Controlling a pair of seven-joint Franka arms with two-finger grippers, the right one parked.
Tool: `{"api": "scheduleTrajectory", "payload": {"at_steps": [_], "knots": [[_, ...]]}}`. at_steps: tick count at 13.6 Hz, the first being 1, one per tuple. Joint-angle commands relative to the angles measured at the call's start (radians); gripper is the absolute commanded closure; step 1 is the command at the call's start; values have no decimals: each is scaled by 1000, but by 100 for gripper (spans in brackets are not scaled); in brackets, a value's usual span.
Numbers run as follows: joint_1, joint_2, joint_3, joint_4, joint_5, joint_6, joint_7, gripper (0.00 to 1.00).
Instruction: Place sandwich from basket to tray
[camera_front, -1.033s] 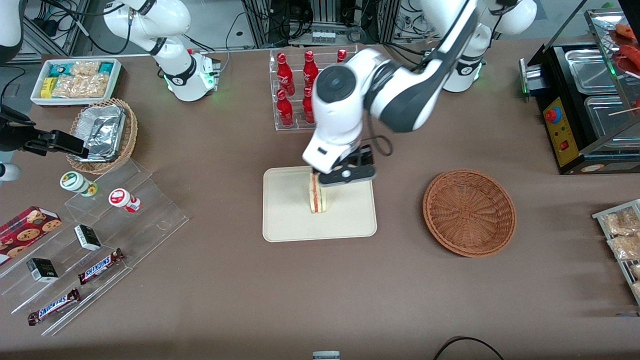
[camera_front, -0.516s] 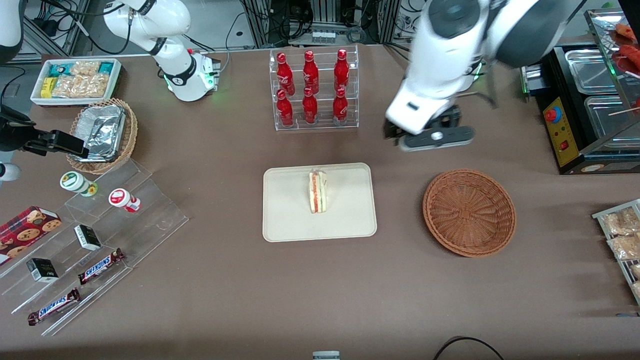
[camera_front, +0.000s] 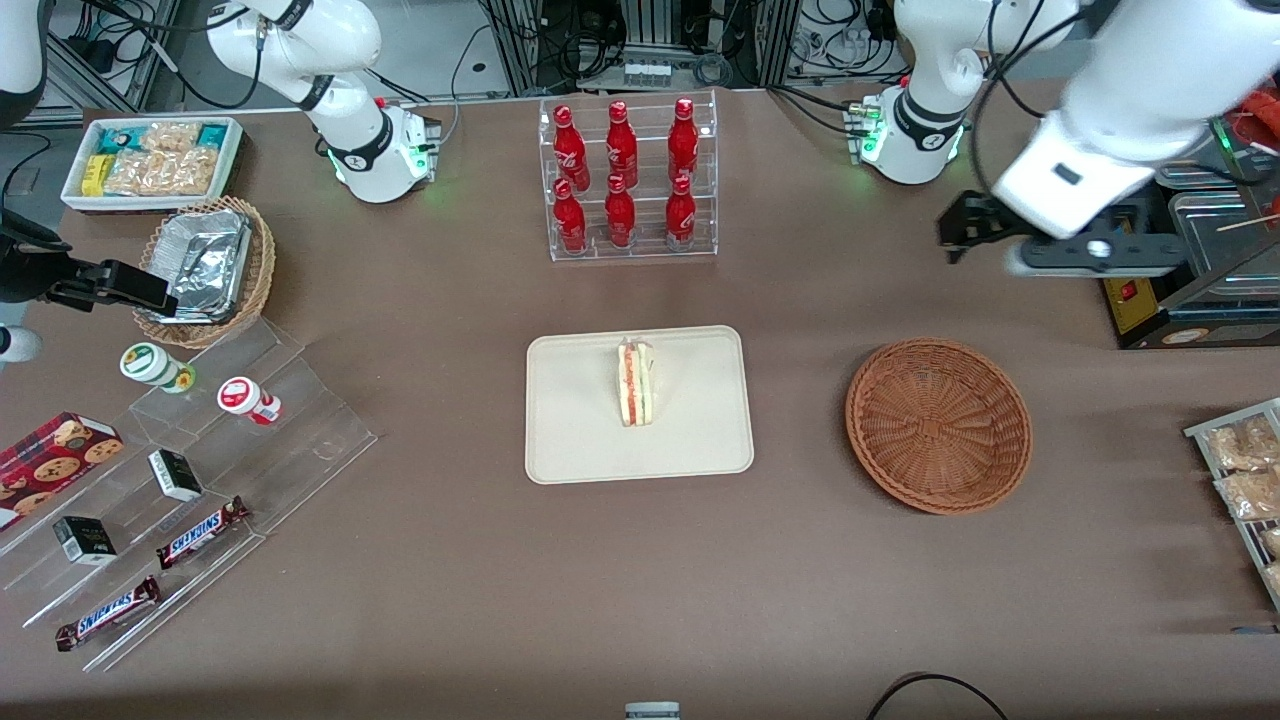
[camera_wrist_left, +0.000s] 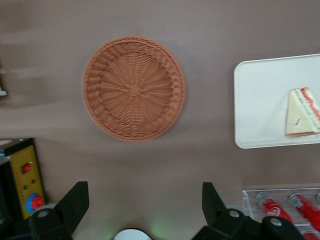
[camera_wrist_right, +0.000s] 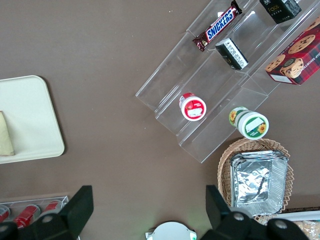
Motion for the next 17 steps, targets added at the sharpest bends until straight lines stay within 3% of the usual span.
{"api": "scheduleTrajectory", "payload": {"at_steps": [1,8,13,17], "knots": [[100,-35,-14,-19,-19,-11,87,0],[108,113,-5,160,-47,-9,90,0],[108,112,6,171,14,-31,94,0],[108,104,9,170,12,-49,96,0]]}}
